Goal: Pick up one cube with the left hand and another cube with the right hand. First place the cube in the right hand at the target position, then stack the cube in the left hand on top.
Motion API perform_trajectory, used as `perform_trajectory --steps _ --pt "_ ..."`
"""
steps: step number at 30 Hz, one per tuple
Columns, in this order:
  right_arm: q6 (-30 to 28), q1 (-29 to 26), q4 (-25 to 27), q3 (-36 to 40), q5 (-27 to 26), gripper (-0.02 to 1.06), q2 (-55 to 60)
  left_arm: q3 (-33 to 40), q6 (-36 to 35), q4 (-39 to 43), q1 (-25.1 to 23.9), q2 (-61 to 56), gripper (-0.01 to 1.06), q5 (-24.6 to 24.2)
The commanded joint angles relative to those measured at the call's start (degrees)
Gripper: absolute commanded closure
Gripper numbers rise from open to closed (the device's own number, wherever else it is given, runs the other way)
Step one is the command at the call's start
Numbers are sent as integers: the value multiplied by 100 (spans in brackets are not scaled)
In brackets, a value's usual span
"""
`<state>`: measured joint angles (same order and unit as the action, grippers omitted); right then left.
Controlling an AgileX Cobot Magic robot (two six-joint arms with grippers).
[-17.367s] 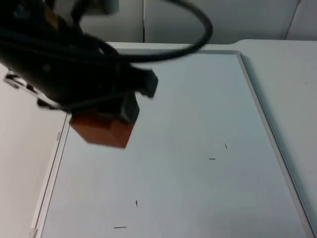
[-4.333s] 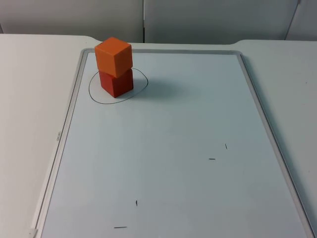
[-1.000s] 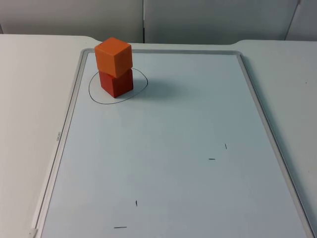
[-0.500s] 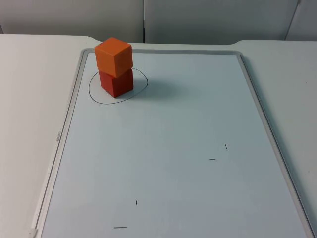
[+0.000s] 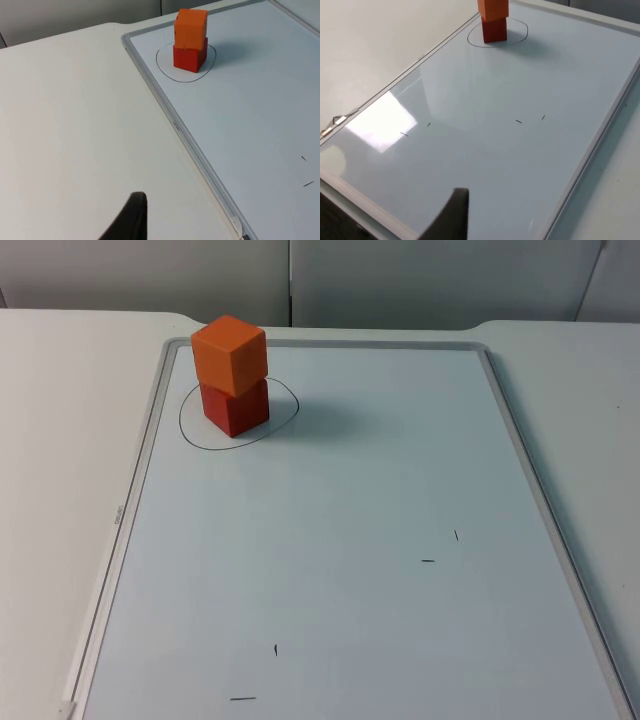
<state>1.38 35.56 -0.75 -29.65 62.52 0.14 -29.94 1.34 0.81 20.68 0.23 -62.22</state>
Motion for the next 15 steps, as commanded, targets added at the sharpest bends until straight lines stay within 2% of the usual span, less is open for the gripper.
perform_trajectory --steps 1,15 --pt "0 20 -51 37 -62 -1 -14 47 -24 -45 18 -23 0 45" --pt "11 20 -51 37 -73 0 -14 47 -24 -45 18 -23 0 45"
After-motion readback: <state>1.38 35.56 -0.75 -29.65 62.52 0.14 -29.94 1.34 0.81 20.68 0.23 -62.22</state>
